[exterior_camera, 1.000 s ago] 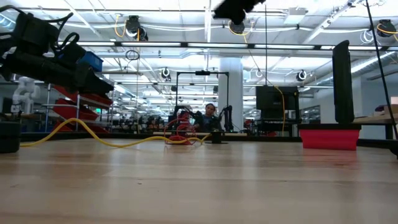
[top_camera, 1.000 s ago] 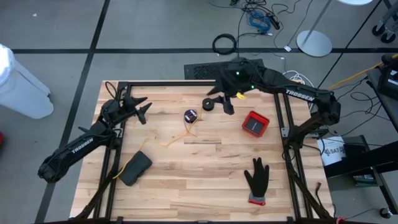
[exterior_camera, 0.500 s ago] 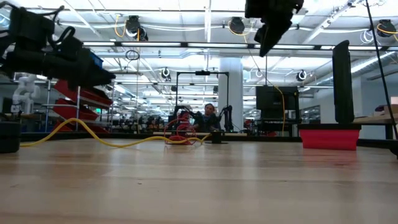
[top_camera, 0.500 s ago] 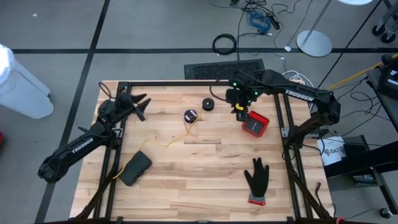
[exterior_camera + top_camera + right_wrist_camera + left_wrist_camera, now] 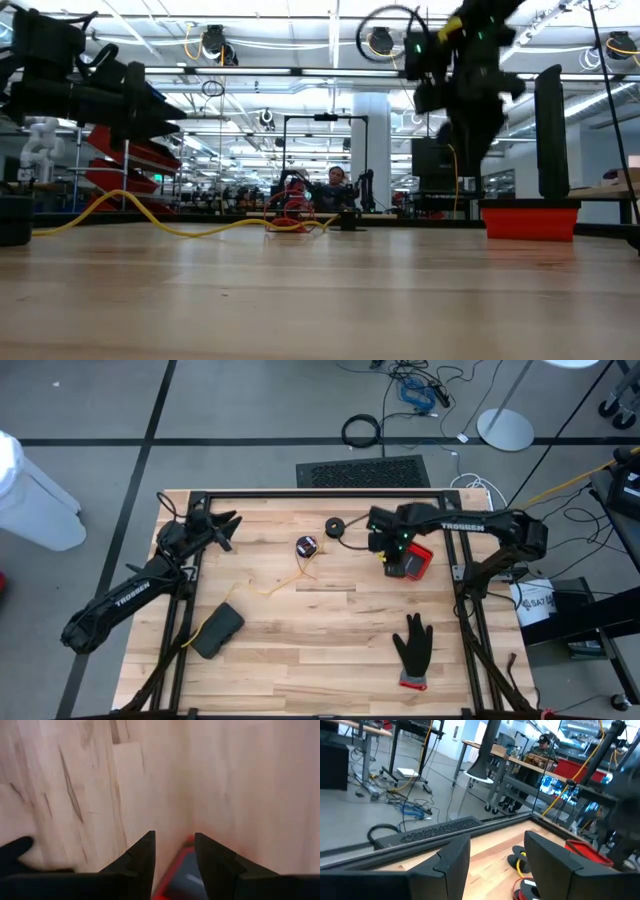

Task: Coil cords
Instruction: Coil the yellow wire onto the black spool

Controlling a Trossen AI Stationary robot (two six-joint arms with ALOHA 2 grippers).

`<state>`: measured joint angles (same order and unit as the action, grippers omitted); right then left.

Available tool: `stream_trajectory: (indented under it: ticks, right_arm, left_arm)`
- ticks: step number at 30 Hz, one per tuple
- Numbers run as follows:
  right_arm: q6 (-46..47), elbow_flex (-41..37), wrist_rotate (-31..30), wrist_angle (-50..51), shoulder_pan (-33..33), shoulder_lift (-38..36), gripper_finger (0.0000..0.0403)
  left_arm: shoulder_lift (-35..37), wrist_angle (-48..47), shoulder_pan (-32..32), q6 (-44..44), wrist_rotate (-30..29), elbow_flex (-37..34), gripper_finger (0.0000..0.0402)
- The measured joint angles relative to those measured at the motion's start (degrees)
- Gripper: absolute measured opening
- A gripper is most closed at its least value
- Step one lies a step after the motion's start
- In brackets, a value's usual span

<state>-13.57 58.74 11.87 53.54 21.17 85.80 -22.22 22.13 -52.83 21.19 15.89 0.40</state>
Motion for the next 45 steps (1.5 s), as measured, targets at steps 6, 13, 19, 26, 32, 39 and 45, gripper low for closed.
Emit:
stream_trajectory:
  ticks: [6,13,19,26,32,39,45]
  right_arm:
    - [1.8,-14.6,9.2,-27.6,-0.3,0.0,0.0125]
    - [5.6,-25.1,14.7,-71.5,-2.3,0.0,0.0125]
    - [6.1,-26.5,15.3,-97.7,-3.9,0.0,0.0125]
    - [7.2,-26.3,15.4,-110.9,-5.2,0.0,0.0125]
    - [7.1,-24.7,15.3,-108.8,-5.2,0.3,0.0125]
    - [6.3,-21.6,14.9,-103.3,-5.2,0.3,0.0125]
    - [5.7,-20.9,14.9,-100.9,-5.2,0.3,0.0125]
  left_arm:
    - [0.0,1.7,0.7,2.0,0.0,0.0,0.0193]
    - [-0.2,14.2,3.9,0.7,6.1,0.0,0.0193]
    - [-3.0,14.2,10.0,-1.9,8.7,0.1,0.0193]
    - [-10.7,10.8,19.1,-8.3,8.0,0.2,0.0193]
    - [-18.2,10.7,25.5,-13.9,0.1,0.6,0.0193]
    - [-30.2,9.5,30.8,-22.4,-7.6,7.2,0.0193]
    - [-42.5,9.4,32.4,-29.7,-15.9,14.4,0.0193]
